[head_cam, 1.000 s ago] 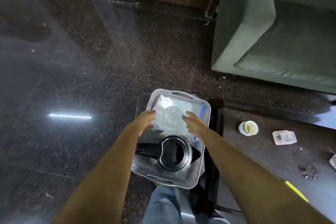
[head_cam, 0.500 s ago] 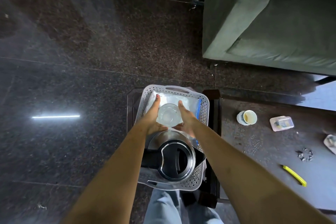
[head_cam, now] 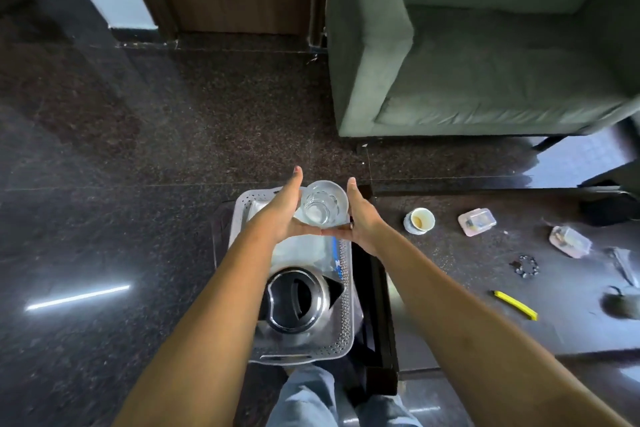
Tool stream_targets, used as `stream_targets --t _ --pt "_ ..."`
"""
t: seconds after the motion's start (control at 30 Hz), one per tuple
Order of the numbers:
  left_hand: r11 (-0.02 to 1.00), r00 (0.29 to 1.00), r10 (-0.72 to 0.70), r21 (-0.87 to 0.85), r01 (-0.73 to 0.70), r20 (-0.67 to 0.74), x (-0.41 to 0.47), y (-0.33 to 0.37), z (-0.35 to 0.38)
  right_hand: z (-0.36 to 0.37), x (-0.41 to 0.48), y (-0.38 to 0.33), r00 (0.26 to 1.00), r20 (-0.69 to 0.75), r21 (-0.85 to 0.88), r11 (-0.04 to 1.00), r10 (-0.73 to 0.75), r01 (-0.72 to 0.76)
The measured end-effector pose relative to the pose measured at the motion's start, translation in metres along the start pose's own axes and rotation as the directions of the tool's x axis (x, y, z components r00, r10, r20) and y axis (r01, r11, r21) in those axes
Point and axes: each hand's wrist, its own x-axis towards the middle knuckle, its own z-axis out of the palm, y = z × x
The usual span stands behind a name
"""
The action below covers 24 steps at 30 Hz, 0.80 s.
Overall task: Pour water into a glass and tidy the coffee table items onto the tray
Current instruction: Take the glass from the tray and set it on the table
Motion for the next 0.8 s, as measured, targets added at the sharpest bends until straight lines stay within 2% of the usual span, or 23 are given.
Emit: stream_targets --t 0.1,0.23,0.33,0.43,0.6,0.8 --pt "0.998 0.998 0.059 -0.013 -0.059 0.027 -0.018 -0.001 0.039 -0.039 -0.033 0.000 0.994 0.001 0.082 0.990 -0.111 0.111" --pt "0.986 0.979 0.153 0.048 -0.161 0.133 -0.050 -0.017 0.090 -0.098 -0.084 0.008 0.953 0.132 0.121 0.959 -0.272 0.257" --pt "0.963 0.939 0.215 0.103 -0.250 0.269 -0.070 -0.045 0.133 -0.144 -0.124 0.021 0.874 0.240 0.000 0.900 -0.423 0.435" --pt "0.923 0.918 0.282 0.181 -0.339 0.279 -0.079 -0.087 0.182 -0.190 -0.155 0.042 0.837 0.152 -0.170 0.820 -0.525 0.546" --pt "0.846 0.883 0.420 0.260 -0.465 0.211 -0.090 -0.160 0.264 -0.275 -0.200 0.076 0.832 0.078 -0.349 0.767 -0.550 0.539" --pt "0.722 0.839 0.512 0.438 -0.535 0.181 -0.098 -0.211 0.343 -0.360 -0.241 0.100 0.816 0.043 -0.489 0.700 -0.577 0.521"
